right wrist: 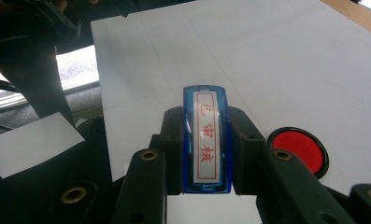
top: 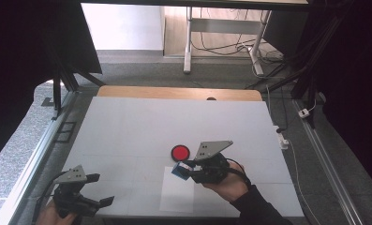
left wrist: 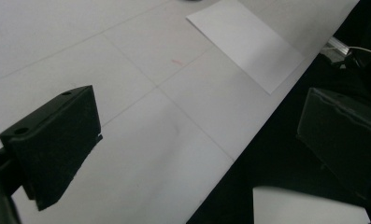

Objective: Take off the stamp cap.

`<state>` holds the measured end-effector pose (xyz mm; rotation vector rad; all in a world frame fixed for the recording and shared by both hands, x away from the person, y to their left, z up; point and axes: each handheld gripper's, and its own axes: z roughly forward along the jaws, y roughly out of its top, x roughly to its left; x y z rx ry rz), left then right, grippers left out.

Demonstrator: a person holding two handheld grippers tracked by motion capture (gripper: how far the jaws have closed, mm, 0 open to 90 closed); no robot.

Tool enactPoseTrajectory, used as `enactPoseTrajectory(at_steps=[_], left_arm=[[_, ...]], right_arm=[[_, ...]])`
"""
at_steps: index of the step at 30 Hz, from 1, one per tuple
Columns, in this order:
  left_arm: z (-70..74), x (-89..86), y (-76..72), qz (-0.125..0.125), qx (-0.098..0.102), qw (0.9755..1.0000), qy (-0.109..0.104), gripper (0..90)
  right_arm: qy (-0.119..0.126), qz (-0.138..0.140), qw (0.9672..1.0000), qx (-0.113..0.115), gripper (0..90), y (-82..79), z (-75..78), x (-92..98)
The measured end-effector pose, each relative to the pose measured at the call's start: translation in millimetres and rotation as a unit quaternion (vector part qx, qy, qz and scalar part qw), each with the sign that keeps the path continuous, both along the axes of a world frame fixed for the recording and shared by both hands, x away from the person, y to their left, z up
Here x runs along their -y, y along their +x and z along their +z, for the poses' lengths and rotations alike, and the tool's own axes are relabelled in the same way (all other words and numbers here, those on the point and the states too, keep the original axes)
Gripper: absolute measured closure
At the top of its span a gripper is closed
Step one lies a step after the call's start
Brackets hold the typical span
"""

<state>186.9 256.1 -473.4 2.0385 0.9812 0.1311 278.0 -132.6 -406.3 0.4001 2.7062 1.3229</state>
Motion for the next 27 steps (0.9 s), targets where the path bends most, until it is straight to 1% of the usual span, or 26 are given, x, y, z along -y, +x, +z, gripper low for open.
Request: enactPoseTrajectory(at_steps=[2,3,4,5,8,10,12,17,18,19,26,27], left_arm=[[2.3,3.2,2.2,-0.005,0.01,0.9999,-0.005,0.0],[2.3,3.2,2.2,-0.005,0.01,0.9999,-0.005,0.0],[3.7,5.5,4.1,-0.008,0.015,0.9998,-0.011,0.0],[4.0,7.0,5.0,-0.01,0.02,0.9997,-0.012,0.0],[3.7,12.7,8.1,-0.019,0.035,0.9992,-0.003,0.0],[2.7,16.3,11.2,-0.022,0.037,0.9991,0.003,0.0],[2.3,19.8,14.1,-0.018,0.043,0.9989,0.008,0.0],[5.5,29.8,21.6,-0.035,0.036,0.9987,0.012,0.0],[5.5,29.8,21.6,-0.035,0.036,0.9987,0.012,0.0],[6.5,33.7,24.8,-0.042,0.035,0.9984,0.014,0.0],[11.0,45.9,32.7,-0.052,0.042,0.9977,0.013,0.0],[13.1,50.4,35.4,-0.058,0.046,0.9971,0.014,0.0]], right_arm=[[0.001,-0.001,1.0,0.0,71.0,0.8,1.0,1.9],[0.002,-0.001,1.0,0.0,71.1,0.9,1.4,2.6],[0.002,0.0,1.0,0.001,71.0,1.3,1.9,3.3],[0.006,-0.001,1.0,-0.001,71.1,1.2,2.3,3.5],[0.008,-0.001,1.0,-0.004,71.0,1.8,3.7,4.3],[0.012,-0.002,0.9999,-0.008,71.0,2.1,3.9,4.4],[0.012,-0.004,0.9999,-0.009,71.0,2.4,4.5,4.7],[0.016,-0.001,0.9998,-0.009,71.0,2.2,6.6,5.5],[0.016,-0.001,0.9998,-0.008,71.0,2.2,7.0,5.6],[0.015,0.0,0.9999,-0.007,71.0,2.2,7.3,5.8],[0.018,0.004,0.9998,-0.01,71.0,1.0,9.4,6.6],[0.018,0.004,0.9998,-0.011,71.0,0.7,9.8,6.7]])
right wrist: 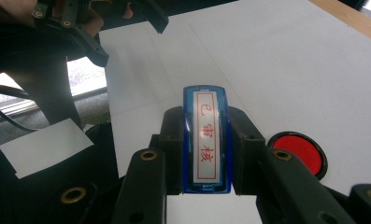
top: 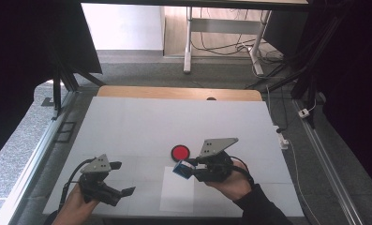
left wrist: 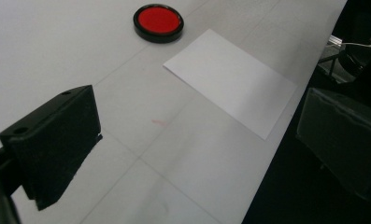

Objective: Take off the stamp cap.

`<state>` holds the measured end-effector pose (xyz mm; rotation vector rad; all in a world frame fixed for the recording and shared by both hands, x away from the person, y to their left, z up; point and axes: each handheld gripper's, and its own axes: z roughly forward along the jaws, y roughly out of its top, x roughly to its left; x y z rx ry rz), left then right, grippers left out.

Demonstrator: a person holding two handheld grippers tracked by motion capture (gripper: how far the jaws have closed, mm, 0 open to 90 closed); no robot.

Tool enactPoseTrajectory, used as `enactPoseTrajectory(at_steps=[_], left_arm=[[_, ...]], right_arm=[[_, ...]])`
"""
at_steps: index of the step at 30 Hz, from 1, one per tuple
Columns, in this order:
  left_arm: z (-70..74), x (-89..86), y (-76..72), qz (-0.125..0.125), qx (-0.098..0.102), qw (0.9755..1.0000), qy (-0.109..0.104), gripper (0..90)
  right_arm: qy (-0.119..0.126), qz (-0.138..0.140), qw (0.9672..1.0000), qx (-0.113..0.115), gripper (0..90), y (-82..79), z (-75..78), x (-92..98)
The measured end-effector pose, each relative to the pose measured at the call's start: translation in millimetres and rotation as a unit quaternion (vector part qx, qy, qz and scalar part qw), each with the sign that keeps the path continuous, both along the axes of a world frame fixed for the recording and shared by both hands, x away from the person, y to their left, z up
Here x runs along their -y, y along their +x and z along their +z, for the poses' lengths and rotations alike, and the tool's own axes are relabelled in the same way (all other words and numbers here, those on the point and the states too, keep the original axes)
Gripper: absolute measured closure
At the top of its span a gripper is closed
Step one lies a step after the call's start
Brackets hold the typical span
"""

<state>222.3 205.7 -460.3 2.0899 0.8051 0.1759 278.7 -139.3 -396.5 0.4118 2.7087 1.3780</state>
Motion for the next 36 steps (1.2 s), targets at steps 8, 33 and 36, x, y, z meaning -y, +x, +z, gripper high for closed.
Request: enactPoseTrajectory(at_steps=[8,33,36], left_arm=[[3.0,20.1,8.7,-0.039,0.006,0.9991,0.013,0.0],[12.7,87.2,48.5,-0.169,0.022,0.9853,-0.012,0.0],[13.6,92.4,51.0,-0.176,0.021,0.984,-0.012,0.0]], right_arm=[[0.004,0.001,1.0,0.004,71.0,-0.3,2.9,1.5],[0.018,0.037,0.9991,0.011,71.0,-5.0,15.2,-0.5],[0.016,0.043,0.9989,0.012,71.0,-5.0,15.7,-0.8]])
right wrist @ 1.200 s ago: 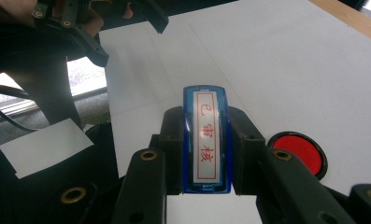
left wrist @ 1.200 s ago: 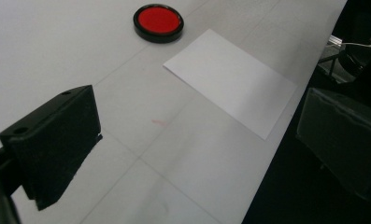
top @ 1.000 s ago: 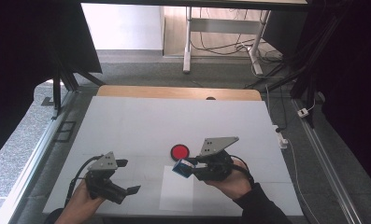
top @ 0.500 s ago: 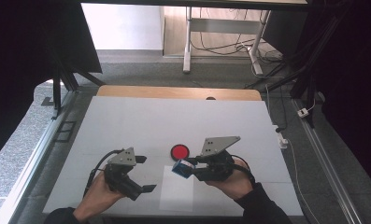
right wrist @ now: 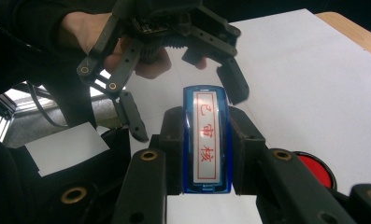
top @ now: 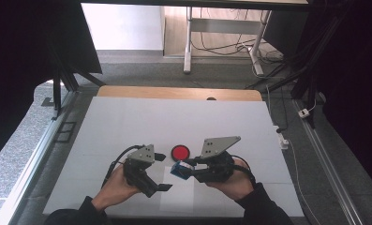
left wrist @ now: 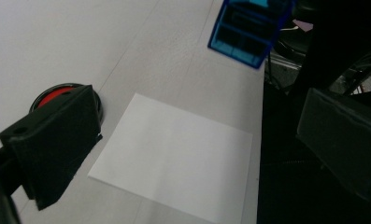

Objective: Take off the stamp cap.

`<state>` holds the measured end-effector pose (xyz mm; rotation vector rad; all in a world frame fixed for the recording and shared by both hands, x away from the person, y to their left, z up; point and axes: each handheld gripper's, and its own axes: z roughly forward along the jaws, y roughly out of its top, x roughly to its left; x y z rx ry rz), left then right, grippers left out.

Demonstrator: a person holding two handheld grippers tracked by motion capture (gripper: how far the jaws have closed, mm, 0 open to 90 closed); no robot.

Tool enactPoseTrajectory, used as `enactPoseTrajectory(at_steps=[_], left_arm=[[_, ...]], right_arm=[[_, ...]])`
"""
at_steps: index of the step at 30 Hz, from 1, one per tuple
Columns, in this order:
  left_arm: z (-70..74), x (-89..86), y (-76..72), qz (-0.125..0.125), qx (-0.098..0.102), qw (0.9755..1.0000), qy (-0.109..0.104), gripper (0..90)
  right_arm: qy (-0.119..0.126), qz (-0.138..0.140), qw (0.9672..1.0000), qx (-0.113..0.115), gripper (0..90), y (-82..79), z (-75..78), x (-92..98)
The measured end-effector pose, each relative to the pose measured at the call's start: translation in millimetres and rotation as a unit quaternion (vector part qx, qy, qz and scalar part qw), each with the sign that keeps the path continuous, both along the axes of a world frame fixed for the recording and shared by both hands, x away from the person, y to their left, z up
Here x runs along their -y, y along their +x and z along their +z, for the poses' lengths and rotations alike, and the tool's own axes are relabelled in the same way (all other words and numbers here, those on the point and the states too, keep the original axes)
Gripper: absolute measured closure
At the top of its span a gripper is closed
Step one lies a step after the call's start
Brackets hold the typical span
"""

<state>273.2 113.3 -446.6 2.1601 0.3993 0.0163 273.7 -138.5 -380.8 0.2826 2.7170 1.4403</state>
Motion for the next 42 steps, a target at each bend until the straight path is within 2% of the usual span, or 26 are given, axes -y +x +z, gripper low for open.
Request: enactPoseTrajectory(at_steps=[1,3,4,8,10,13,15,18,21,23,24,27,32,38,42], left_arm=[[1.0,5.1,2.3,-0.01,-0.002,0.9999,-0.002,0.0],[1.5,7.5,3.4,-0.013,-0.001,0.9999,-0.003,0.0],[2.4,11.7,5.6,-0.026,-0.005,0.9996,-0.012,0.0],[4.3,18.1,8.4,-0.05,0.0,0.9986,-0.017,1.0],[3.0,19.3,8.7,-0.067,0.005,0.9977,-0.011,6.3],[-2.3,17.5,7.6,-0.079,0.009,0.9968,-0.005,17.1],[-4.8,15.2,7.7,-0.09,0.005,0.9959,-0.014,25.9],[-5.7,14.2,8.1,-0.099,0.004,0.995,-0.016,37.5],[-5.9,13.7,7.3,-0.113,-0.001,0.9931,-0.032,45.0],[-5.8,13.5,6.8,-0.114,0.0,0.9928,-0.034,47.6],[-5.6,12.7,6.4,-0.121,0.0,0.9918,-0.041,49.5],[-5.0,11.1,5.5,-0.127,0.002,0.9907,-0.049,53.6],[-5.0,10.4,5.4,-0.135,0.0,0.9894,-0.053,61.5],[-5.4,9.2,6.0,-0.143,-0.008,0.9876,-0.064,65.7],[-4.2,8.6,5.7,-0.148,-0.006,0.9865,-0.068,66.6]], right_arm=[[0.002,0.001,1.0,-0.002,71.1,-0.1,0.2,-0.2],[0.002,0.003,1.0,-0.002,71.1,-0.8,1.0,-0.5],[0.003,0.005,1.0,0.0,71.0,-1.0,1.3,-0.6],[0.003,0.013,0.9999,-0.002,71.1,-2.3,2.1,-1.1],[0.002,0.018,0.9998,-0.004,71.1,-2.6,1.3,-1.8],[-0.001,0.024,0.9996,-0.01,71.1,-2.8,-1.2,-2.3],[0.0,0.027,0.9995,-0.014,71.1,-2.3,-2.5,-2.6],[0.0,0.033,0.9993,-0.018,71.1,-2.2,-3.4,-2.9],[0.0,0.035,0.9992,-0.02,71.1,-2.7,-3.6,-3.4],[0.0,0.036,0.9991,-0.021,71.1,-2.3,-3.9,-3.2],[0.0,0.036,0.9991,-0.022,71.0,-2.1,-4.1,-3.1],[-0.001,0.038,0.999,-0.024,71.1,-1.8,-4.6,-2.9],[-0.002,0.039,0.9989,-0.026,71.1,-1.3,-6.4,-3.0],[-0.001,0.045,0.9985,-0.03,71.1,-0.9,-6.8,-2.5],[0.006,0.049,0.9982,-0.034,71.0,-0.8,-5.9,-1.6]])
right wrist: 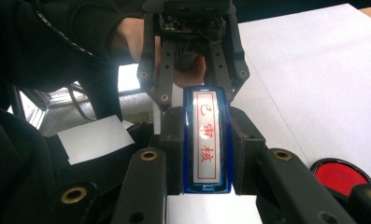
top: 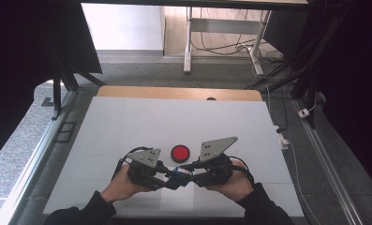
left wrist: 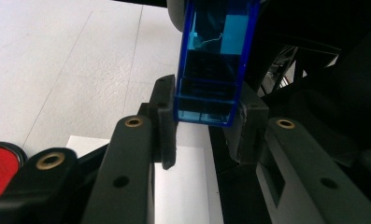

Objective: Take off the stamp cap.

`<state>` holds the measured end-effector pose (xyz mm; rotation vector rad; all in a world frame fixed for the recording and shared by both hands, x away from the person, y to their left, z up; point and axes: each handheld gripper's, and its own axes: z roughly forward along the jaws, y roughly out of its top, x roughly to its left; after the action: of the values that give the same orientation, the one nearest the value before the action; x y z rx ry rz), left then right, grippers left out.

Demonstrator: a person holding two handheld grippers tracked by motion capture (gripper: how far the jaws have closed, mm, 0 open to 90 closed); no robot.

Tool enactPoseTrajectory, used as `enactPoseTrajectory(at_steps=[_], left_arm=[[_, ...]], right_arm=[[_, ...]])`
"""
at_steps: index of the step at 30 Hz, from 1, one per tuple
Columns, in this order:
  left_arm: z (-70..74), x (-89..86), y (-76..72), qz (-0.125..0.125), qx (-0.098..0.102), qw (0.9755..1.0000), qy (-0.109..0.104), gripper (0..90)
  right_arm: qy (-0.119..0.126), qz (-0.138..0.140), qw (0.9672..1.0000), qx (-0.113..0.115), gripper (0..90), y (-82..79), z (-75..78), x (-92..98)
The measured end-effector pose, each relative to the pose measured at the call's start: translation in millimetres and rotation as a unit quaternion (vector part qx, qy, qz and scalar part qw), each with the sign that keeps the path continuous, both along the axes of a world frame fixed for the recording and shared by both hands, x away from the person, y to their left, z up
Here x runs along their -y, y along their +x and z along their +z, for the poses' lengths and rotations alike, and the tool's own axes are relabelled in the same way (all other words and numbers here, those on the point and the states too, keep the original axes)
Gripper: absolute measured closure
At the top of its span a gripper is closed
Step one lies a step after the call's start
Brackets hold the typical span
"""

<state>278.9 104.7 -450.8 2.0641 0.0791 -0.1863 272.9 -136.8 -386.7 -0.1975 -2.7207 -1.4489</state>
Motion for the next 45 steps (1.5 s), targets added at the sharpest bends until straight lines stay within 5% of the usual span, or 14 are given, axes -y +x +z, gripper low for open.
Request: enactPoseTrajectory(at_steps=[15,21,27,32,38,45], left_arm=[[1.3,-1.1,-0.6,-0.017,-0.008,0.9998,0.0,69.1],[1.6,-1.0,-1.6,-0.003,-0.016,0.9999,-0.003,69.2],[4.6,-1.2,-6.5,-0.014,0.019,0.9997,-0.008,69.3],[3.2,-0.7,-6.4,-0.016,0.021,0.9997,-0.001,69.4],[1.0,-2.2,-2.1,0.002,-0.003,0.9998,0.019,69.3],[1.9,-3.9,-1.3,0.023,-0.015,0.9995,0.017,69.2]], right_arm=[[0.011,0.018,0.9997,-0.014,71.1,1.0,0.6,1.4],[0.0,0.017,0.9993,0.032,71.1,-5.5,4.5,0.0],[0.023,0.023,0.9992,-0.025,71.2,2.6,2.8,5.2],[0.037,0.031,0.9971,-0.059,71.2,9.6,-3.4,7.4],[0.019,0.016,0.9996,0.011,71.2,0.0,3.7,5.4],[0.021,0.005,0.9995,0.022,71.1,0.0,3.7,6.8]])
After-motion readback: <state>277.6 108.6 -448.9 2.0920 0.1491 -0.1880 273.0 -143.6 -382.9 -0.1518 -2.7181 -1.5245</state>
